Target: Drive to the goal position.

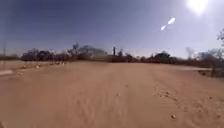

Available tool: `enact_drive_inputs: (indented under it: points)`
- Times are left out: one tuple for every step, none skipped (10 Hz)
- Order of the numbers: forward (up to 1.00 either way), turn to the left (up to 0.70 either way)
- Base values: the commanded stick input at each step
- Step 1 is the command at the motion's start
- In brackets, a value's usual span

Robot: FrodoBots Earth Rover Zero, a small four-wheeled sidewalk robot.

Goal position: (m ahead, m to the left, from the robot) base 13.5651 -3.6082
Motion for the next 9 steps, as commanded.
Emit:
enact_drive_inputs:
  points:
    - [1.00,0.00]
    - [1.00,0.00]
    - [1.00,0.00]
    - [1.00,0.00]
    - [1.00,0.00]
    - [1.00,0.00]
    - [1.00,0.00]
    - [1.00,0.00]
    - [1.00,0.00]
